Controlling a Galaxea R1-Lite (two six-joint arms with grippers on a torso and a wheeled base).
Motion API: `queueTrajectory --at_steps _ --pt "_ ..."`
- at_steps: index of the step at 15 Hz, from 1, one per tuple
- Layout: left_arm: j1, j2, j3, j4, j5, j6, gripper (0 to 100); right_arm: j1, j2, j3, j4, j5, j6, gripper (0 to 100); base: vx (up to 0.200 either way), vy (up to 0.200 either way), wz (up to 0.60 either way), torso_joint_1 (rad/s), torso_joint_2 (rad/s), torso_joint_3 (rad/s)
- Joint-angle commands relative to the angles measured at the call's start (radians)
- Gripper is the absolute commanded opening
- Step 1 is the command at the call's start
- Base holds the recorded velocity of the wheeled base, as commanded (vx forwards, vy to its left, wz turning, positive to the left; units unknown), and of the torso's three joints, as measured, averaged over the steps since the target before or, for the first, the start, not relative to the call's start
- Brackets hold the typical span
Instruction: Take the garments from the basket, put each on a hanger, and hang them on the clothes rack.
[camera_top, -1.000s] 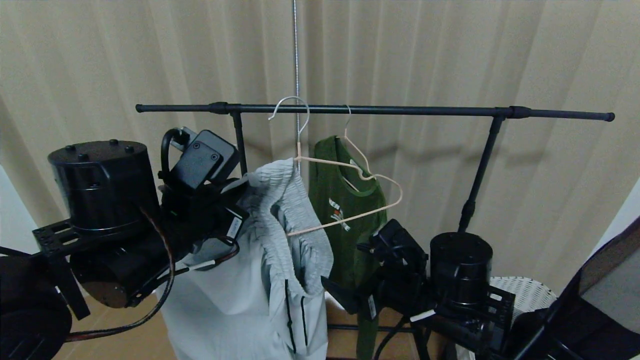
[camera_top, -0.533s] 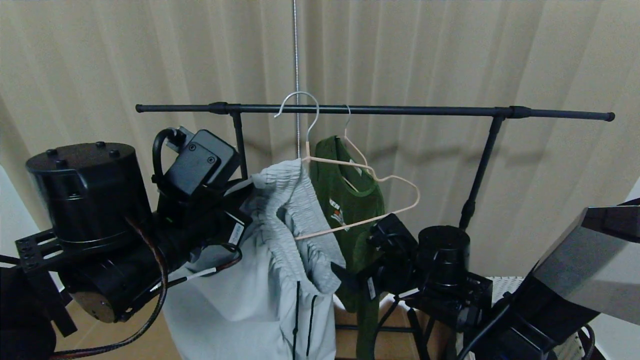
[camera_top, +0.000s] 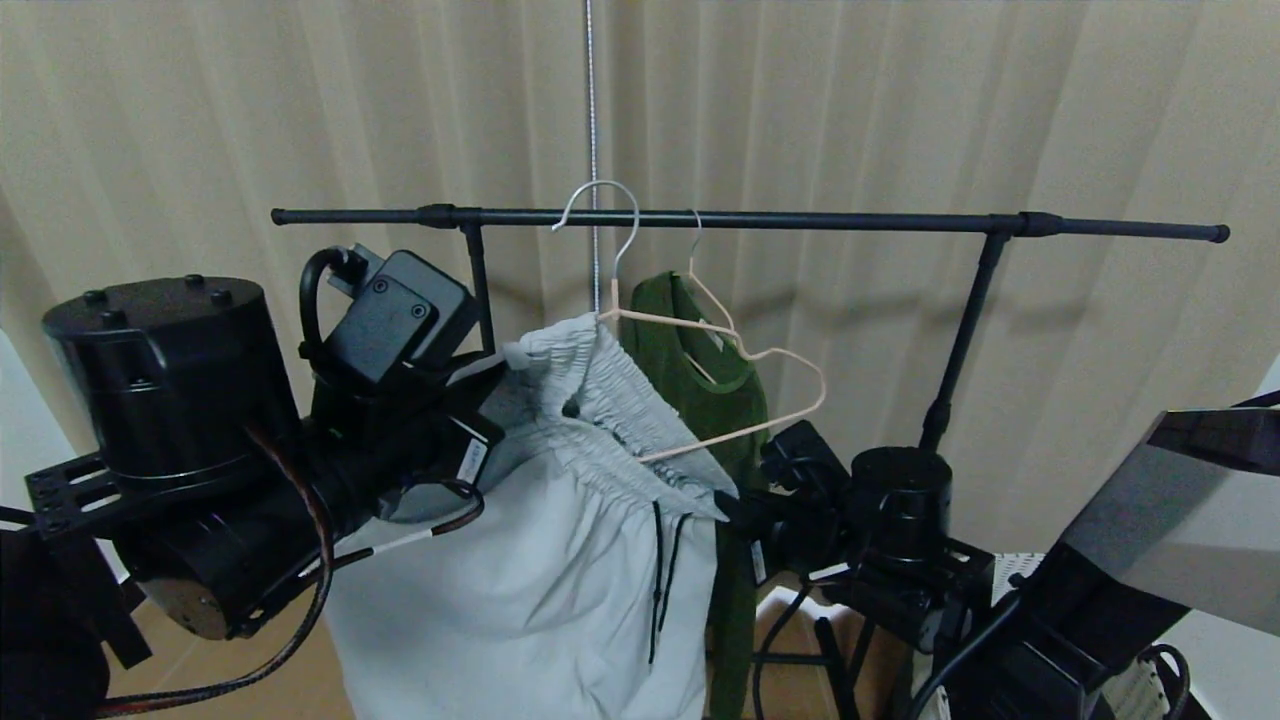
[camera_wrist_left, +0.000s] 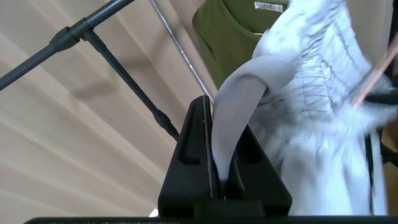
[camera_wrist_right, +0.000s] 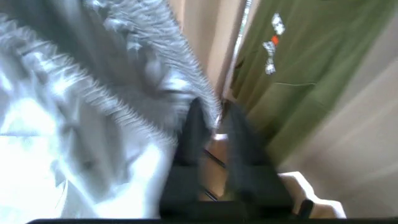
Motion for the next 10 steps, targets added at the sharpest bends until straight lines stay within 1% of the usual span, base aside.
queueTrajectory --at_steps 1,4,5,6,7,8,9,10 --pt "0.008 0.007 0.0 -0.001 0.005 -0.001 0 -0.034 -0.007 -0.001 -0.001 -0.011 0.0 0 0.0 0.0 0.0 0.0 0.0 0.0" --pt "0.019 0.012 0.009 0.001 0.032 0.001 0 -0.132 -0.007 -0.002 -0.073 -0.012 -0.008 0 0.0 0.0 0.0 0.0 0.0 0.0" --pt "0.019 0.013 0.008 0.001 0.035 0.001 0 -0.143 -0.005 -0.002 -0.077 -0.012 -0.008 0 0.0 0.0 0.0 0.0 0.0 0.0" --pt "0.02 0.036 0.001 -0.001 0.054 0.001 0 -0.187 -0.005 -0.008 -0.08 -0.012 -0.009 0 0.0 0.0 0.0 0.0 0.0 0.0" --pt "0.028 0.039 0.004 -0.001 0.057 0.001 0 -0.212 -0.007 -0.014 -0.08 -0.012 -0.009 0 0.0 0.0 0.0 0.0 0.0 0.0" --pt "0.028 0.039 0.004 -0.001 0.057 0.001 0 -0.213 -0.007 -0.014 -0.08 -0.012 -0.009 0 0.0 0.0 0.0 0.0 0.0 0.0" --pt "0.031 0.038 0.012 -0.001 0.057 0.001 0 -0.25 -0.008 -0.039 -0.08 -0.011 -0.009 0 0.0 0.0 0.0 0.0 0.0 0.0" --pt "0.031 0.038 0.012 -0.001 0.057 0.002 0 -0.252 -0.008 -0.039 -0.08 -0.011 -0.009 0 0.0 0.0 0.0 0.0 0.0 0.0"
